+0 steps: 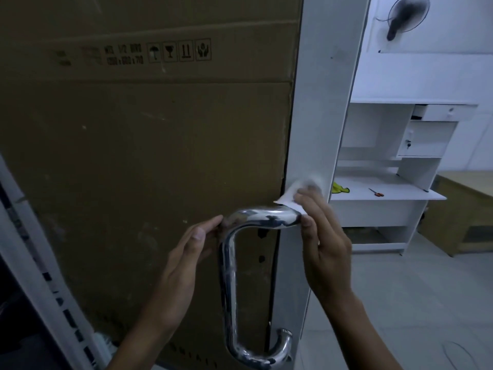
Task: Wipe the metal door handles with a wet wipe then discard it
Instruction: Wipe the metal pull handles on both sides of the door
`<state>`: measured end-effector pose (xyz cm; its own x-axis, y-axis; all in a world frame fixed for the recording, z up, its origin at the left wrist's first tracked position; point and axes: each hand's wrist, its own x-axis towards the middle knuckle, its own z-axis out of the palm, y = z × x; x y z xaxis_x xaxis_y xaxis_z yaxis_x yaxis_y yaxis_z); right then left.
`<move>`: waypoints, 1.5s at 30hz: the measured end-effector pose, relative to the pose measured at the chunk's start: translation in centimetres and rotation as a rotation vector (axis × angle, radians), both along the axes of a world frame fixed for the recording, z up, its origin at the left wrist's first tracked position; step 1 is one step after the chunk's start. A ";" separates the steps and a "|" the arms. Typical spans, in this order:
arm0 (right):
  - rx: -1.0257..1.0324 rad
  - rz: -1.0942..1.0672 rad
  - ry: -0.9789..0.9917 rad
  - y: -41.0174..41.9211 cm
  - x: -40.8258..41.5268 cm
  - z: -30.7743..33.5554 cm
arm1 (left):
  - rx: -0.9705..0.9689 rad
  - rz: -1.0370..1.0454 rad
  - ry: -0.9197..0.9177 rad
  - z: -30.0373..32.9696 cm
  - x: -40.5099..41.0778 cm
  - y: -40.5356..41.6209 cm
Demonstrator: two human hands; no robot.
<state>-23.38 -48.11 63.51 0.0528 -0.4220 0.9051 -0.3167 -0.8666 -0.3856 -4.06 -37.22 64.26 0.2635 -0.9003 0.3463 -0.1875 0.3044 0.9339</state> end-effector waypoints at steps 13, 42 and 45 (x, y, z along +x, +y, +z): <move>0.372 0.060 -0.639 4.7 3.6 0.3 | 0.001 -0.019 -0.006 0.2 0.0 0.0; 0.643 0.286 -1.082 7.4 6.0 1.8 | -0.032 -0.045 0.031 0.2 0.1 -0.1; 0.404 0.075 -0.752 6.2 5.2 1.3 | -0.019 -0.044 0.025 0.3 0.1 -0.1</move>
<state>-18.23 -41.95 64.83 -0.4610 -0.7388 0.4916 0.1995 -0.6260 -0.7538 -3.96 -37.29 64.59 0.2329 -0.9044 0.3575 -0.1504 0.3297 0.9320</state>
